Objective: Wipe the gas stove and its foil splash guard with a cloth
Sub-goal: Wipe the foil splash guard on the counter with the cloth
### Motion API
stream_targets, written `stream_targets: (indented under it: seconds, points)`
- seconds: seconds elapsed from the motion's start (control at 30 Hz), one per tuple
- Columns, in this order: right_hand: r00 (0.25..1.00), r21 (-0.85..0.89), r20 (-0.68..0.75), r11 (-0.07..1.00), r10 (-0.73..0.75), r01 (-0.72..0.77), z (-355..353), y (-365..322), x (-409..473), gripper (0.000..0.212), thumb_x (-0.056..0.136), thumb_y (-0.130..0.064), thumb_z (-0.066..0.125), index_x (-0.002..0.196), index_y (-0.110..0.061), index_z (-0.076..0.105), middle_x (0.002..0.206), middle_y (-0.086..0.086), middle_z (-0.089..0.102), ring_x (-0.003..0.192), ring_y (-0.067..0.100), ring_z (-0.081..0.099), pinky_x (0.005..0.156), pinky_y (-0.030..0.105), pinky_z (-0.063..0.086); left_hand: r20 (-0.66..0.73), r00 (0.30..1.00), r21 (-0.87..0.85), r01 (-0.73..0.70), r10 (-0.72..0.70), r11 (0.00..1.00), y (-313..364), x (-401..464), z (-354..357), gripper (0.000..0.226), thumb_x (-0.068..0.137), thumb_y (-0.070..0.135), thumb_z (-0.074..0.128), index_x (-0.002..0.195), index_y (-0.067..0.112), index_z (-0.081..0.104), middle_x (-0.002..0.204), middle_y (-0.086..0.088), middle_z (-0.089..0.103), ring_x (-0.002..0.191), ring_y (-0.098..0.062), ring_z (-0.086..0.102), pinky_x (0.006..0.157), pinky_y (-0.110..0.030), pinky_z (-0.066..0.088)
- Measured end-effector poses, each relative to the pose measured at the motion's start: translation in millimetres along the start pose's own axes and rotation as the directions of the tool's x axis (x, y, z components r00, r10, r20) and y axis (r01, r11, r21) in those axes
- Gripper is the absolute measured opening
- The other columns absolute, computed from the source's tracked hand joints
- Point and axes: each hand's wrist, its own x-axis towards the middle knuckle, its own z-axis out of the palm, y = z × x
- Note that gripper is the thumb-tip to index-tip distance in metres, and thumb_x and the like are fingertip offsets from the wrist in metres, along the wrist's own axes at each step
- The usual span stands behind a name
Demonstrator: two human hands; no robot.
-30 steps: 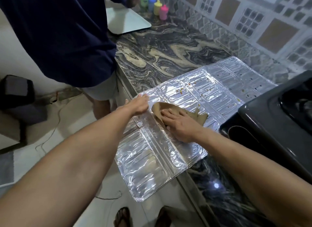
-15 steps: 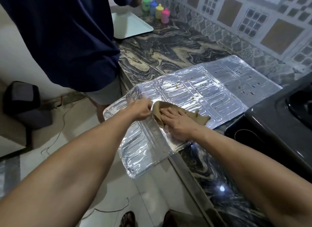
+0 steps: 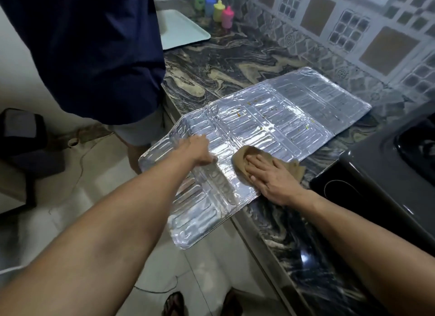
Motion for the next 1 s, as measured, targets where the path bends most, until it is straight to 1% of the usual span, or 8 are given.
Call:
stream_targets:
  seconds: [0.1,0.23,0.33,0.43,0.53,0.67,0.9,1.0]
  points:
    - [0.988,-0.005,-0.001,0.988,0.154,-0.154,-5.7,-2.5,9.0,0.054,0.102,-0.041,0.025,0.153,-0.029,0.014,0.162,-0.005,0.004,0.149,0.022,-0.002,0.118,0.053,0.002,-0.015,0.998,0.008,0.053,-0.053,0.999,7.9,-2.5,-1.9,0.056,0.073,0.062,0.069,0.100,0.013,0.060,0.109,-0.006,0.061,0.104,-0.027,0.057,0.098,-0.048,0.042]
    - [0.998,0.014,0.043,0.999,0.040,-0.041,-3.5,-21.0,4.8,0.052,0.102,-0.034,0.028,0.153,-0.026,0.017,0.161,0.000,0.005,0.149,0.028,-0.003,0.118,0.052,-0.004,-0.026,0.995,-0.010,0.096,-0.097,0.995,15.1,-4.0,-11.6,0.039,0.069,0.043,0.079,0.087,0.014,0.060,0.094,-0.003,0.060,0.100,-0.027,0.059,0.102,-0.053,0.038]
    - [0.999,0.023,0.035,1.000,-0.012,0.012,-1.3,-32.8,-0.1,0.056,0.096,-0.023,0.031,0.152,-0.023,0.022,0.161,0.004,0.011,0.148,0.031,0.003,0.118,0.050,0.001,-0.063,0.996,0.000,0.057,-0.056,0.998,21.2,-1.0,-9.3,0.067,0.068,0.051,0.077,0.119,0.012,0.055,0.126,-0.009,0.055,0.123,-0.031,0.049,0.112,-0.056,0.026]
    - [0.999,0.036,0.007,0.998,-0.053,0.053,-11.4,-37.3,-1.3,0.059,0.086,-0.018,0.039,0.146,-0.022,0.039,0.157,0.003,0.028,0.144,0.025,0.026,0.117,0.043,0.021,0.036,0.999,-0.057,-0.028,0.030,0.998,16.3,8.5,-2.7,0.108,0.067,0.057,0.076,0.151,0.019,0.020,0.161,-0.007,0.008,0.147,-0.030,0.011,0.115,-0.063,0.008]
    - [0.988,0.130,-0.151,0.992,0.023,-0.003,-45.6,-29.8,5.5,0.040,0.081,-0.018,0.050,0.119,-0.024,0.061,0.129,-0.003,0.060,0.113,0.024,0.059,0.084,0.033,0.048,0.099,0.994,-0.052,-0.038,0.043,0.998,12.5,15.4,-3.6,0.111,0.067,0.057,0.076,0.153,0.020,0.016,0.162,-0.006,0.002,0.147,-0.032,0.009,0.113,-0.067,0.006]
    - [0.882,0.490,-0.345,0.863,0.322,-0.124,-106.6,-18.5,21.9,0.042,0.075,0.002,0.055,0.105,-0.025,0.067,0.068,-0.010,0.064,0.078,0.013,0.066,0.072,0.026,0.049,0.104,0.994,-0.080,-0.037,0.046,0.996,13.5,16.8,-2.2,0.113,0.063,0.056,0.079,0.152,0.020,0.020,0.161,-0.008,0.005,0.145,-0.034,0.016,0.113,-0.062,0.021]
    - [0.635,0.600,-0.638,0.798,0.435,0.055,-141.2,-22.7,32.8,0.033,0.092,0.000,0.046,0.114,-0.015,0.067,0.091,-0.003,0.063,0.077,0.003,0.051,0.062,0.003,0.034,0.100,0.994,-0.114,-0.033,0.045,0.993,13.6,14.3,-1.2,0.111,0.066,0.051,0.079,0.152,0.019,0.017,0.161,-0.007,0.002,0.147,-0.033,0.009,0.115,-0.062,0.014]
    - [0.810,0.644,-0.418,0.763,0.411,-0.055,-106.0,-19.1,24.6,0.033,0.089,-0.003,0.046,0.105,-0.024,0.066,0.096,0.002,0.066,0.090,0.014,0.059,0.076,0.025,0.046,0.100,0.994,-0.100,-0.033,0.044,0.994,14.1,13.8,-2.7,0.111,0.066,0.051,0.079,0.153,0.020,0.016,0.162,-0.006,0.001,0.147,-0.032,0.006,0.113,-0.066,0.011]
